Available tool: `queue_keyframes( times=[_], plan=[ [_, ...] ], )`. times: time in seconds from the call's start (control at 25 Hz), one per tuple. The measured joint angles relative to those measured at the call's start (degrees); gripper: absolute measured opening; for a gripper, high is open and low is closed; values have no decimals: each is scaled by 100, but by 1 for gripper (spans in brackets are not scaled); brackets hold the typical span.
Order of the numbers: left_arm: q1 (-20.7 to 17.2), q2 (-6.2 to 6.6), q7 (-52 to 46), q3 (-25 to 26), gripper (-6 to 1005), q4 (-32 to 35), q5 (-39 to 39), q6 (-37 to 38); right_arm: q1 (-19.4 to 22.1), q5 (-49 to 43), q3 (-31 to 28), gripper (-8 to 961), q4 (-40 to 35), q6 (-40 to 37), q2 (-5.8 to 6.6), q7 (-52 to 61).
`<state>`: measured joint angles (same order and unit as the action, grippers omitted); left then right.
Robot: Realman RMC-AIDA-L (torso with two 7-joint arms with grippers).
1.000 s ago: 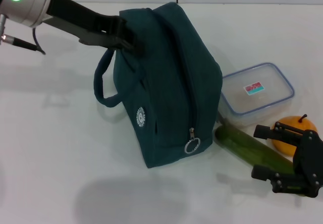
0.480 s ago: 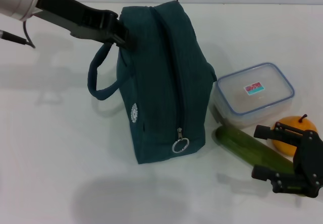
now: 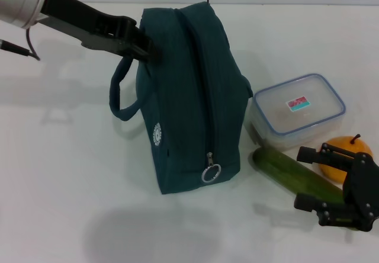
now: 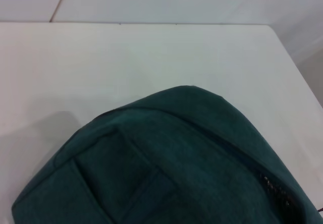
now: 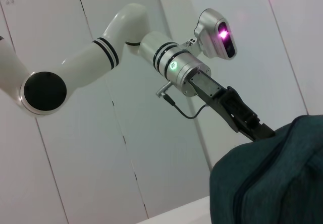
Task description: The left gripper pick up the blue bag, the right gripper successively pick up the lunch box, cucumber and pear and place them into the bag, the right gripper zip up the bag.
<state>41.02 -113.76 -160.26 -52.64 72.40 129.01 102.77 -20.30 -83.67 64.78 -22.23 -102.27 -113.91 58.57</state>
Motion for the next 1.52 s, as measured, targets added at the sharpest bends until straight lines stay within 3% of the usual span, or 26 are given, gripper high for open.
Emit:
queue_keyframes(
  times=[0.12, 0.32, 0.44, 0.56, 1.16, 1.52],
  plan=[
    [40, 20, -40, 58, 180, -18, -7, 13, 0, 0, 0, 840, 0, 3, 0, 2],
    [169, 70, -104, 396, 392, -309, -368, 126, 3, 0, 0, 840, 8, 6, 6, -21],
    [224, 138, -164, 441, 460, -495, -483, 132, 5, 0, 0, 840, 48, 7, 18, -44],
    [235, 123, -188, 443, 529, -531, -437, 121, 6, 0, 0, 840, 62, 25, 18, -83],
    [320, 84, -76, 386, 519, -749, -208, 48, 16, 0, 0, 839, 71, 50, 17, -116],
    [384, -19, -44, 378, 519, -794, 147, 15, 18, 0, 0, 839, 70, 49, 0, -118]
  ],
)
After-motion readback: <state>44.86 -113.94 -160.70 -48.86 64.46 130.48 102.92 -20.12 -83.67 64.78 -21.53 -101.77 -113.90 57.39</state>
